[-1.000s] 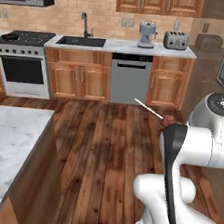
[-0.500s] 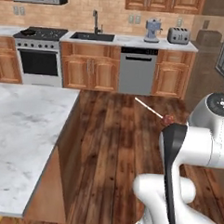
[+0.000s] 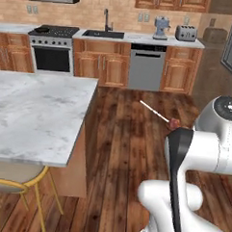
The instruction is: Place the cold items (lime and squash) from the fridge in one tupperware on the dining counter. Place the warm items (hot dog and kebab skewer) in the stove area in another tupperware.
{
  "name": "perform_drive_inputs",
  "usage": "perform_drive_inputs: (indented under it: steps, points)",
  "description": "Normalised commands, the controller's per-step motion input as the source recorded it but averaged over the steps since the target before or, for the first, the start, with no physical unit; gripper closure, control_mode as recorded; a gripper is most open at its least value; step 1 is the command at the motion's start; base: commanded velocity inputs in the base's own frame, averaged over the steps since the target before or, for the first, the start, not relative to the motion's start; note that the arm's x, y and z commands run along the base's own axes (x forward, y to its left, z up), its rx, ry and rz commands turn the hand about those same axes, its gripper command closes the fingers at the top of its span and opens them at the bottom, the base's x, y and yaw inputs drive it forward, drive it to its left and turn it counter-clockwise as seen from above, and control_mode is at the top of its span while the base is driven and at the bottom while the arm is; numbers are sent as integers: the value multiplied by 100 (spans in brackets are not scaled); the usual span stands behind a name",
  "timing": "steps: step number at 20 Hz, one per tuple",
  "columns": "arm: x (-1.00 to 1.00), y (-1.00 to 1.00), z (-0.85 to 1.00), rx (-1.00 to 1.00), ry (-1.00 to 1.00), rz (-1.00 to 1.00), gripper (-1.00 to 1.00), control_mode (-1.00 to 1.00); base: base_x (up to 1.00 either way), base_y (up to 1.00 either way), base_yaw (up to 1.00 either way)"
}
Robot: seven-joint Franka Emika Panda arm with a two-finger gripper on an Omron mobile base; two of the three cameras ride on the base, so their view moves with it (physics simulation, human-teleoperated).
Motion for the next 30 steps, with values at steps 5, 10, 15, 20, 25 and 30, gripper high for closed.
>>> perform_drive_inputs:
  steps: [5,10,15,20,25,30]
  points:
    - [0,0,0,0,0,0,100,100,-54,61,0]
    - [0,0,0,0,0,0,100,100,-15,66,0]
    - [0,0,0,0,0,0,100,100,0,73,0]
    - [0,0,0,0,0,0,100,100,0,79,0]
    - [0,0,0,0,0,0,100,100,-2,74,0]
    - [0,0,0,0,0,0,100,100,-1,74,0]
